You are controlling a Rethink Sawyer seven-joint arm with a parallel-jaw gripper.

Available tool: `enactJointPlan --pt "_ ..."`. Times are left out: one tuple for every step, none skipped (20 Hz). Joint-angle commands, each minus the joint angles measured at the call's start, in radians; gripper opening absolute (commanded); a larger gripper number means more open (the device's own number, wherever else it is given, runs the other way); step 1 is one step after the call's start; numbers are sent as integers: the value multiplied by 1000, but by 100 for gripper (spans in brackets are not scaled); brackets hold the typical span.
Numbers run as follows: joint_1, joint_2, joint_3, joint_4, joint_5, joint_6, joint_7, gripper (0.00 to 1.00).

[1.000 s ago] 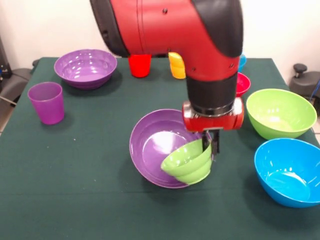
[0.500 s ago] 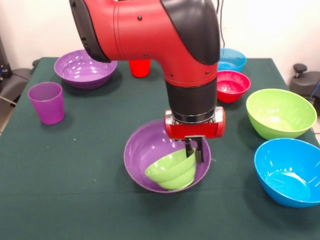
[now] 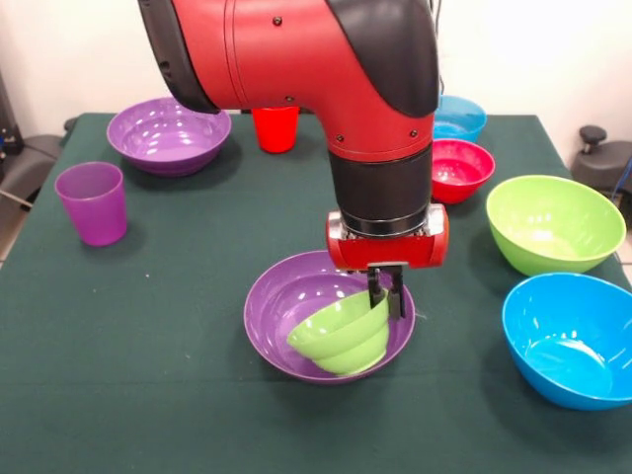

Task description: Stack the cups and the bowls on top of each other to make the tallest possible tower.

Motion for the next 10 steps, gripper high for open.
enactJointPlan --pt "26 -12 31 32 -6 36 47 0" --pt "25 -15 31 37 -6 38 46 0" --pt "24 -22 30 43 -6 41 46 0" --pt "24 -29 28 50 -5 43 47 0" --pt "21 -38 28 58 -4 48 46 0" --pt "19 -45 29 65 -3 55 43 0" --pt "17 -51 29 69 -3 62 40 0" --pt "14 -55 30 72 -2 68 34 0" --pt "11 -58 31 70 -1 78 29 0" --pt "8 -55 33 70 -3 78 24 0"
